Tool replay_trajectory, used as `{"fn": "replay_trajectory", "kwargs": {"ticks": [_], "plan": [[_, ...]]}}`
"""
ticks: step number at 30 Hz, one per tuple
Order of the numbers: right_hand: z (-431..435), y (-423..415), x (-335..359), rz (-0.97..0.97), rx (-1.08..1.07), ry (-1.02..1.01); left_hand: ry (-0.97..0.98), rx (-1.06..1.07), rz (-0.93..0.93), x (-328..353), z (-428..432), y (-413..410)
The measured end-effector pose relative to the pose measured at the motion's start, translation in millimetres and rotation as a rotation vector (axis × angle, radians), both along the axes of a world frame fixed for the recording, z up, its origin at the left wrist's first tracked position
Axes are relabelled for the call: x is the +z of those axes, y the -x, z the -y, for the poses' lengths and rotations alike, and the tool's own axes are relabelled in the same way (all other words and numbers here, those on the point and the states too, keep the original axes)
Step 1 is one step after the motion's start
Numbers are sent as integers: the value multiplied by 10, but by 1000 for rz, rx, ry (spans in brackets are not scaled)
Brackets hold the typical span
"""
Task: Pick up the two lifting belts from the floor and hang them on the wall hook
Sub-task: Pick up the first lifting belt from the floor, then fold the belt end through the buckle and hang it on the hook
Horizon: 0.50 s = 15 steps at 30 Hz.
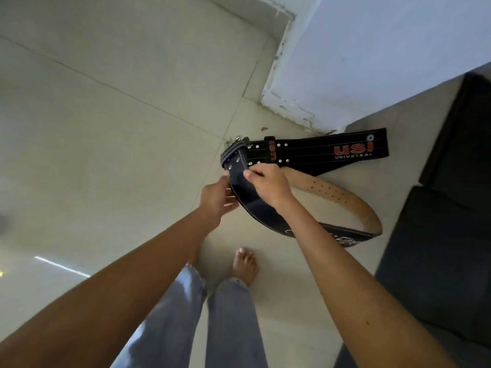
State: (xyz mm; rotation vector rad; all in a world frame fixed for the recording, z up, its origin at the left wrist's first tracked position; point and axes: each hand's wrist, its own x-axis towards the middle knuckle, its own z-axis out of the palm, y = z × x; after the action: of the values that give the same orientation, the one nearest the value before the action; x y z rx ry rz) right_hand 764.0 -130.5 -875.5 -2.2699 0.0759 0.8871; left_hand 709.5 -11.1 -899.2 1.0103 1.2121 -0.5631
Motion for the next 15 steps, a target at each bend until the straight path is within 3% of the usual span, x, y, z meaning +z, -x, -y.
{"fn": "replay_trajectory", "kwargs": {"ticks": [3, 5, 9, 15], "plan": [[-22, -180, 758, 44, -121, -133, 77, 240, 157, 718, -33, -297], [-91, -286, 1297, 46, -242, -242, 117, 271, 268, 1201, -108, -427], [-241, -359, 2531, 38, -384, -394, 113, 151, 466, 2400, -267, -571], [-374, 50, 4228, 38, -522, -461, -111, -36, 668, 4369, -364, -451]]}}
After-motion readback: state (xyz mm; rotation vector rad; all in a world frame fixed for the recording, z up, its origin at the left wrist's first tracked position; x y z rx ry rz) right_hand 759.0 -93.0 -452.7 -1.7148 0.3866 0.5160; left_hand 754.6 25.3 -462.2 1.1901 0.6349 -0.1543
